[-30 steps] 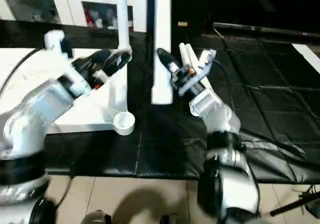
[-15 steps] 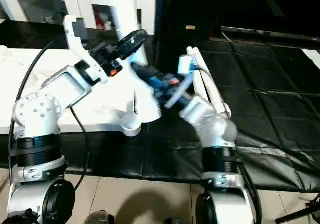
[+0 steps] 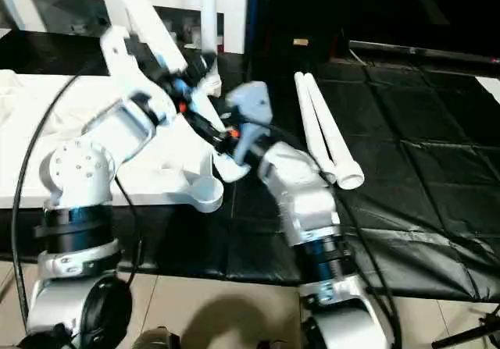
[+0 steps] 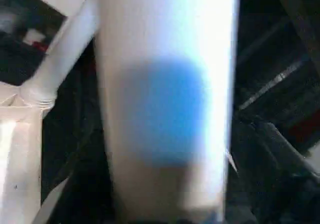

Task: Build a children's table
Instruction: Pick table leg

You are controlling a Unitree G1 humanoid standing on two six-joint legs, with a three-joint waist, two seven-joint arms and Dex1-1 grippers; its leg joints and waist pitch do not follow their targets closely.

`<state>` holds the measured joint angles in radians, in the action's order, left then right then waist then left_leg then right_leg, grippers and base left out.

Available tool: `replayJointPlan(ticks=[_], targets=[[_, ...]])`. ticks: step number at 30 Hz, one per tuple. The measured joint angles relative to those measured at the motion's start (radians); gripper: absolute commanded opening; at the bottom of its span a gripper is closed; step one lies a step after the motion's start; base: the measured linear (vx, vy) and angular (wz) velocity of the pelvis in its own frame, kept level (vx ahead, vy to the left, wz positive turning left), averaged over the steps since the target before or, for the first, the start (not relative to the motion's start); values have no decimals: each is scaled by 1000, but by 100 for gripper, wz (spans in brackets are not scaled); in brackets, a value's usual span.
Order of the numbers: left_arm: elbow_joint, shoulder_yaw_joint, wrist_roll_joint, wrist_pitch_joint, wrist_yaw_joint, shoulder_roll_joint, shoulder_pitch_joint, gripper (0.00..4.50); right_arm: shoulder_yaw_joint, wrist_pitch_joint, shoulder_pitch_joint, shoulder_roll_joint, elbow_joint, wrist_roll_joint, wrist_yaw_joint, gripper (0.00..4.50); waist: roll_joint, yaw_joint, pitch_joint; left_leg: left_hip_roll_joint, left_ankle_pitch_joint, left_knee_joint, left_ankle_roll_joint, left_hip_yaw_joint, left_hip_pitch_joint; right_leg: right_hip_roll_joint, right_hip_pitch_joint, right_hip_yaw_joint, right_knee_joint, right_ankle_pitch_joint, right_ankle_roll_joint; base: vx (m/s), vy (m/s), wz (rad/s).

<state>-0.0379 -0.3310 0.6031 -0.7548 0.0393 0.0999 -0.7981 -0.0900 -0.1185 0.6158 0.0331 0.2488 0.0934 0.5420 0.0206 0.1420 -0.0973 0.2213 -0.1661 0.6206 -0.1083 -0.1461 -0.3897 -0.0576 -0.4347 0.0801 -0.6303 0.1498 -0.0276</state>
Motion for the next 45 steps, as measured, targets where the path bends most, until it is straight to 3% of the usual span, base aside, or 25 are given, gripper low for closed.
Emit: replayJointPlan(ticks=[6, 15, 18, 25, 29, 32, 33, 40, 45], targets=[[-11, -33, 22, 27, 51, 21, -9, 260, -41, 120, 0, -5, 32, -91, -85, 182, 0, -1, 0, 0, 0, 0, 0, 0, 0, 0, 0, 0, 0, 0, 0, 0, 0, 0], [-19, -38, 44, 34, 61, 27, -20, 211, -49, 174, 0, 3, 60, -109, -107, 182, 0, -2, 0, 0, 0, 0, 0, 0, 0, 0, 0, 0, 0, -1, 0, 0, 0, 0], [-19, -33, 32, 34, 64, 27, -20, 192, -48, 178, 0, 4, 66, -107, -108, 254, 0, -2, 0, 0, 0, 0, 0, 0, 0, 0, 0, 0, 0, -1, 0, 0, 0, 0], [-43, -6, -35, 90, 61, -53, -20, 183, -46, 229, 0, 1, 64, -56, -73, 314, 0, -6, 0, 0, 0, 0, 0, 0, 1, 0, 0, 0, 0, -1, 0, 0, 0, 0], [-51, 20, -91, 109, 27, -131, -19, 183, -39, 165, -2, -23, 35, -70, -94, 341, 0, -4, 0, 0, 0, 0, 0, 0, 1, 0, 0, -1, 0, -1, 0, 0, 0, 0], [-55, 26, -117, 117, 14, -163, -19, 183, -39, 9, -5, -49, 23, -100, -121, 375, 0, -1, 0, 0, 0, 0, 0, 0, 1, 0, 1, -1, 0, -1, 0, 0, 0, 0], [-57, 29, -123, 122, 9, -170, -19, 183, -38, -6, -13, -52, 23, -96, -118, 375, 0, -1, 0, 0, 0, 0, 0, 0, 1, 0, 1, -1, 0, -1, 0, 0, 0, 0], [-88, 84, -157, 145, -90, -258, -18, 183, -11, 12, -46, -45, -5, 28, -49, 430, 0, -3, 0, 0, 0, 0, 0, 0, 2, 0, 0, -2, -1, -1, 0, 0, 0, 0], [-97, 121, -141, 119, -258, -347, -18, 183, 53, -28, -14, -48, -6, 85, -31, 450, 0, -4, 0, 0, 0, 0, 0, 0, 2, 0, 0, -2, -1, -2, -1, 0, 0, 0]])
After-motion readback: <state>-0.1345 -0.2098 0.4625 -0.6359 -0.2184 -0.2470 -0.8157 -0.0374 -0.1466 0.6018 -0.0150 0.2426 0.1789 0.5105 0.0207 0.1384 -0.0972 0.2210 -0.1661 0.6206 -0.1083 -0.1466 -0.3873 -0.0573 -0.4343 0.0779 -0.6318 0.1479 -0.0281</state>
